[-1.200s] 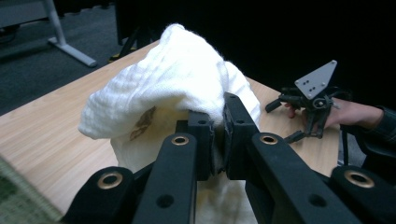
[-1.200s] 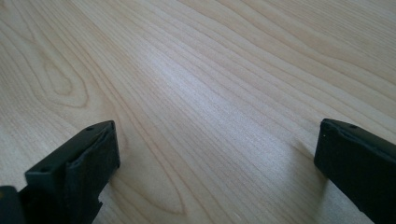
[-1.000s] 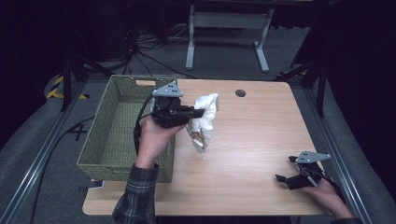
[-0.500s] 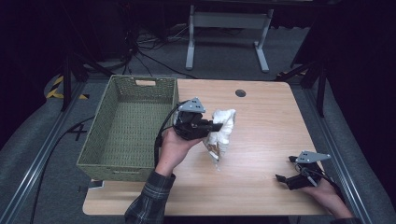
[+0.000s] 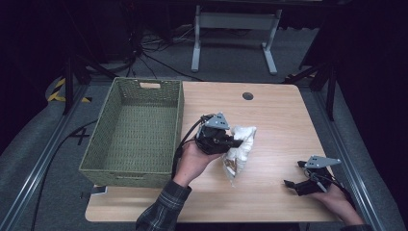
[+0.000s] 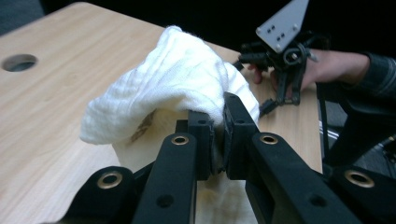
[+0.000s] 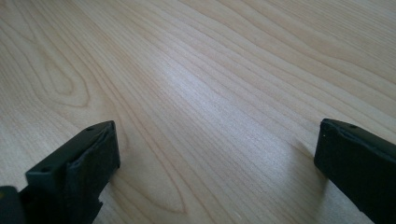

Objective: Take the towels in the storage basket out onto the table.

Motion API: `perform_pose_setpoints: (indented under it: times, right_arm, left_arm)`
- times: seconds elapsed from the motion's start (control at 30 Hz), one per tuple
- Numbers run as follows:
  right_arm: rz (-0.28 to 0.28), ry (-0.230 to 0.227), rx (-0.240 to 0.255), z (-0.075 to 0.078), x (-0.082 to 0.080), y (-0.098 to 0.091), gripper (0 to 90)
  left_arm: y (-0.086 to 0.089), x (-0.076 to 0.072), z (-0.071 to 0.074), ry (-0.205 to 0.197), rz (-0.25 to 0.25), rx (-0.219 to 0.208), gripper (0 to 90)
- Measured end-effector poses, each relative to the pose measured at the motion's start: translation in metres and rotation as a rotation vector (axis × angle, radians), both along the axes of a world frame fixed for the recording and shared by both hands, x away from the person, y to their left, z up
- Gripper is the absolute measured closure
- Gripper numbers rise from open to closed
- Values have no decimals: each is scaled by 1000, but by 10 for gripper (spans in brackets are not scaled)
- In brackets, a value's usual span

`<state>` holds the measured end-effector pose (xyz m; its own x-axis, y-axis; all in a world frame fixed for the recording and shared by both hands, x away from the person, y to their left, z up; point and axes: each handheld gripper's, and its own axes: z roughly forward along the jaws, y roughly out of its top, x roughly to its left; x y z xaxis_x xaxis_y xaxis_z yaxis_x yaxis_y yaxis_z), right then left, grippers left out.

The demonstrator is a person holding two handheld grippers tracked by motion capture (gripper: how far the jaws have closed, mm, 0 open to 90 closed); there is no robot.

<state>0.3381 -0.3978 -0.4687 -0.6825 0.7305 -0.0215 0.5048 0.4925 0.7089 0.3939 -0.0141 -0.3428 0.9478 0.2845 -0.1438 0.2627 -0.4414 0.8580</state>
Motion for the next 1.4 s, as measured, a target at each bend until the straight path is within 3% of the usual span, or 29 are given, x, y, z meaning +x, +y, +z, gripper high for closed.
perform_pose_setpoints:
  times: [0.13,0.37,0.8,1.0,1.1,1.17,1.3,1.4]
  right_arm:
    - [3,0,-1,0,0,0,4]
    - [3,0,-2,0,0,0,4]
    - [7,1,2,0,-1,0,4]
    - [7,1,0,0,-1,0,3]
    - [7,1,0,0,-1,0,3]
    - [7,1,0,0,-1,0,3]
    - [7,1,0,0,-1,0,3]
    - [6,-2,-3,0,0,0,6]
  left_arm:
    - [-14,0,-15,2,-37,58,842]
    - [-42,0,-43,15,-101,118,841]
    - [-83,-7,-93,81,-158,219,837]
    - [-97,-11,-112,67,-162,299,814]
    - [-97,-11,-113,82,-153,289,770]
    - [-97,-11,-111,66,-152,291,683]
    - [-91,-11,-104,79,-143,262,521]
    - [-85,-14,-97,72,-127,244,456]
